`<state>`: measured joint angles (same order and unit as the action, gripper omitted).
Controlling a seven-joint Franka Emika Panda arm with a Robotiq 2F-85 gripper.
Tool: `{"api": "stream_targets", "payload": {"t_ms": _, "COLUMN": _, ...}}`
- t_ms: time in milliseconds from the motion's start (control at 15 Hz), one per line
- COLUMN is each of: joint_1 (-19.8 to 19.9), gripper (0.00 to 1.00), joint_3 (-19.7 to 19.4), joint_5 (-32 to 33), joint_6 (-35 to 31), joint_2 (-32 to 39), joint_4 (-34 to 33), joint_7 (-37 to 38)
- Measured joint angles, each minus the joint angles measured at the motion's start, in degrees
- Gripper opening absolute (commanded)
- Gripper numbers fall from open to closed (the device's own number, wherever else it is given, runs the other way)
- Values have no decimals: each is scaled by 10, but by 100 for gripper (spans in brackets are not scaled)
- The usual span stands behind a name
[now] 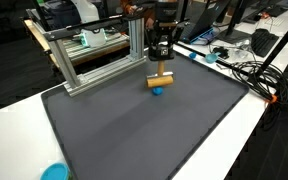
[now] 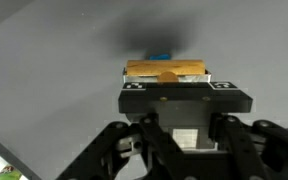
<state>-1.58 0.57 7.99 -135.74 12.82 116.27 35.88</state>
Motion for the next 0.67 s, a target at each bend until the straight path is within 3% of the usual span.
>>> {"api": "stream_targets", "payload": {"t_ms": 667, "joint_1": -11, "gripper": 22, "joint_3": -4, "joint_5": 0, "joint_6": 0, "joint_2": 9, "joint_4": 6, "joint_7": 0}}
